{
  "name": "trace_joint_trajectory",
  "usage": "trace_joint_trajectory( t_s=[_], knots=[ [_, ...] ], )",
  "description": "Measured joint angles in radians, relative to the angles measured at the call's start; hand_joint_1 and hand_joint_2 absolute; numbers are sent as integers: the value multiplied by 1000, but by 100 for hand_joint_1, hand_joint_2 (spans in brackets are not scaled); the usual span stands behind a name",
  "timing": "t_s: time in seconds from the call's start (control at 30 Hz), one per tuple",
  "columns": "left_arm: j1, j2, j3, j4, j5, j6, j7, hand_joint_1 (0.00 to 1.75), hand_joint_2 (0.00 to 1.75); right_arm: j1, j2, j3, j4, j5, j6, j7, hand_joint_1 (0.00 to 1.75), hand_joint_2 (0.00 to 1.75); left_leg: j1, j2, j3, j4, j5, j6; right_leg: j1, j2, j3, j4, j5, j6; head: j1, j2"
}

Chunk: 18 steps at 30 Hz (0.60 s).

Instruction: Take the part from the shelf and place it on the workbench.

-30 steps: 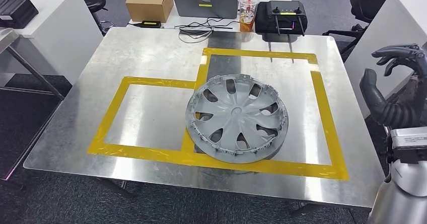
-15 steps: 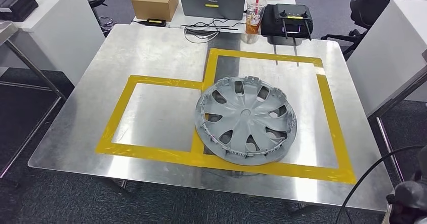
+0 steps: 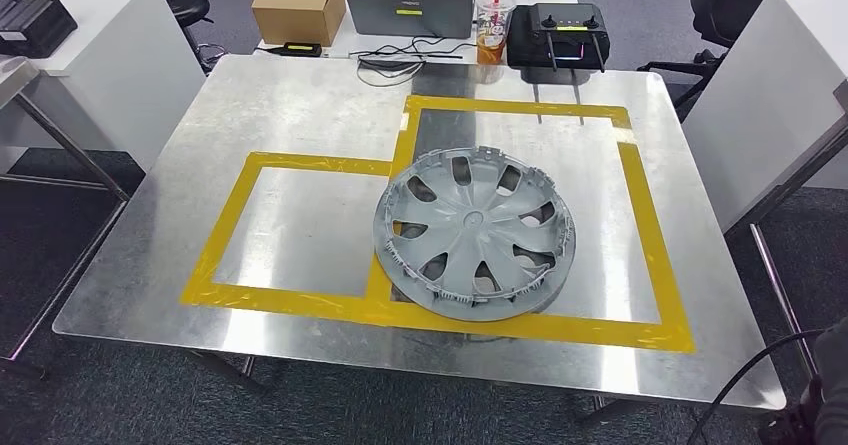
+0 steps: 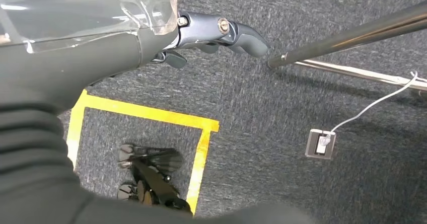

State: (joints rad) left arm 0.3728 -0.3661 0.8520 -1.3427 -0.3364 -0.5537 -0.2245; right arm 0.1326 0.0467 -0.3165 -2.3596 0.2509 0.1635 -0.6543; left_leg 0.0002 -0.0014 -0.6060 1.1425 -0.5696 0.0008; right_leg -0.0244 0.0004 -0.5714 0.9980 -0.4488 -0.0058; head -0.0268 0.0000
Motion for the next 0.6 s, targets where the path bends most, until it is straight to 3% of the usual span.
trace_joint_trajectory(
  t_s=[0.07, 0.1, 0.13, 0.2, 0.27, 0.4, 0.43, 0.47, 0.53, 0.57, 0.6],
  knots=[
    [3, 0, -7, -1, 3, 5, 0, 0, 0, 19, 9, -14, -3, 1, -5, 9, 0, 0, 7, 0, -37, 122, -67, -9, 1, -1, -14, 1, 10, -2, -2, 0],
    [7, 0, -12, -1, 7, 10, 1, 0, 0, 28, 15, -24, -3, 1, -5, 16, 0, 0, 9, 0, -32, 137, -72, -10, 1, -1, -21, 1, 16, -1, -2, 0],
    [10, 0, -17, -2, 13, 15, 3, 0, 0, 39, 21, -35, -3, 1, -6, 24, 0, 0, 10, 0, -5, 109, -59, -9, 2, -1, -28, 1, 22, 1, -2, 0],
    [15, 1, -29, -7, 29, 28, 8, 0, 0, 58, 33, -61, -3, 1, -6, 41, 0, 0, 9, -1, 95, -45, -11, -1, 2, 0, -37, 1, 35, 7, -2, 0],
    [18, 1, -40, -12, 44, 43, 13, 0, 0, 77, 44, -88, -3, 2, -7, 64, 0, 0, 2, -1, 160, -158, 17, 11, 3, 0, -39, -2, 47, 17, -1, 0],
    [30, 1, -61, -16, 69, 73, 20, 0, 0, 115, 62, -147, 4, 14, -5, 118, 0, 0, -7, 1, 151, -180, 50, 37, -2, -2, -42, -10, 63, 40, -3, 0],
    [33, 1, -66, -17, 77, 79, 20, 0, 0, 121, 66, -165, 11, 23, 4, 139, 0, 0, -6, 3, 142, -186, 65, 45, -2, -1, -50, 5, 43, 38, -2, 0],
    [34, 0, -72, -17, 85, 85, 20, 0, 0, 125, 70, -184, 22, 35, 17, 163, 0, 0, -4, 5, 130, -190, 80, 51, -2, -1, -64, 40, 6, 33, 0, 0],
    [37, 0, -84, -16, 100, 94, 20, 0, 0, 129, 81, -230, 58, 65, 54, 206, 0, 0, -7, 8, 101, -191, 103, 59, -1, -1, -96, 162, -91, 24, 3, 0],
    [37, -1, -89, -15, 104, 97, 20, 0, 0, 128, 87, -254, 81, 85, 75, 222, 0, 0, -10, 8, 88, -190, 115, 60, -1, -1, -107, 226, -123, 26, 3, 0],
    [38, -2, -94, -13, 107, 98, 19, 0, 0, 128, 95, -281, 106, 110, 99, 232, 0, 0, -12, 8, 74, -189, 126, 61, -1, -1, -106, 268, -134, 33, 4, 0]
  ],
)
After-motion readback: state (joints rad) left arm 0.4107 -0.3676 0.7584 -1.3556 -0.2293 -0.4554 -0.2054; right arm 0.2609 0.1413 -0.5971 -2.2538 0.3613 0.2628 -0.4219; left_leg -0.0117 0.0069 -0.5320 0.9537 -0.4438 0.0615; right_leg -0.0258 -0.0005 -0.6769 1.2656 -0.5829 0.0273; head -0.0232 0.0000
